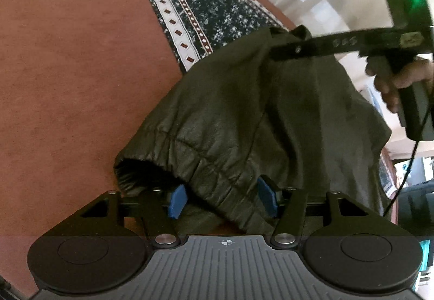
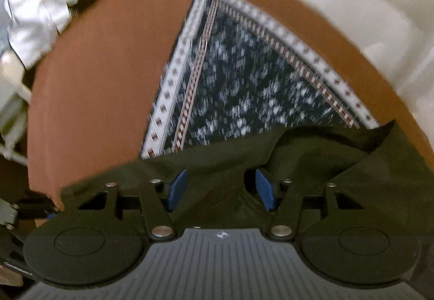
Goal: Fold clothes
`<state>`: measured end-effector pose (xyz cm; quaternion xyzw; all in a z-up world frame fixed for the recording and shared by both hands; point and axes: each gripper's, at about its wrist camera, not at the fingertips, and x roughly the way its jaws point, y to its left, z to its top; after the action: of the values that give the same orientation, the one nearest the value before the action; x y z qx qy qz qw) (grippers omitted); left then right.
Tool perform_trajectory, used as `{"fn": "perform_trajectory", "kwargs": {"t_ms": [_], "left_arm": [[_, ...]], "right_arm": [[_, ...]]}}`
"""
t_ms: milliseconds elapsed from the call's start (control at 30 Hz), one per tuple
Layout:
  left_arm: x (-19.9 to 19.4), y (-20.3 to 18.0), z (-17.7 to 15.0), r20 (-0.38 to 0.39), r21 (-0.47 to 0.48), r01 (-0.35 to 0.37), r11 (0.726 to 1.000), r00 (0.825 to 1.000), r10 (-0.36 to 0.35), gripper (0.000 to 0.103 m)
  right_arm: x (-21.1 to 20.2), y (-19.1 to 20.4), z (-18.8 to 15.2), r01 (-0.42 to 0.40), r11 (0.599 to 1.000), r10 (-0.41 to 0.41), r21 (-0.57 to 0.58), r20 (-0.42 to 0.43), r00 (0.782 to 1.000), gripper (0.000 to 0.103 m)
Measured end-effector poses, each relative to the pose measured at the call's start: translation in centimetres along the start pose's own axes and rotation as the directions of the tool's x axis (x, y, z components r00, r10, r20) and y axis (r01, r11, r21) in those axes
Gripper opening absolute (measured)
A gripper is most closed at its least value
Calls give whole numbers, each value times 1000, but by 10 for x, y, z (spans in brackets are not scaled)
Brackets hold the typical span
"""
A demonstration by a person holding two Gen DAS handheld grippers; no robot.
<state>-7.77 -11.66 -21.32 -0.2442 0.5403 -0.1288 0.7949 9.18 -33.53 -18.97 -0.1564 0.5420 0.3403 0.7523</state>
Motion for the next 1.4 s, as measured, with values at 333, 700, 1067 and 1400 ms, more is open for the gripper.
{"fn": "perform_trajectory", "kwargs": {"t_ms": [333,700,1067,1400], "left_arm": [[3,-12,-5,59,-32,-51,998,997,53,68],[2,-41,-7,128,-18,-75,997,989,77,13],[-64,-188,-27,115,266,252,930,950,-290,12],[30,-334,-85,-245,402,494,771,870,-429,12]], "right_arm": [[-6,-20,-10,-59,997,59,51,2,998,18],[-18,-37,-29,-153,982,140,111,119,983,3],[-172,-106,-100,-265,950,177,163,415,892,3],[-258,-196,-287,-174,873,-75,456,477,876,3]]}}
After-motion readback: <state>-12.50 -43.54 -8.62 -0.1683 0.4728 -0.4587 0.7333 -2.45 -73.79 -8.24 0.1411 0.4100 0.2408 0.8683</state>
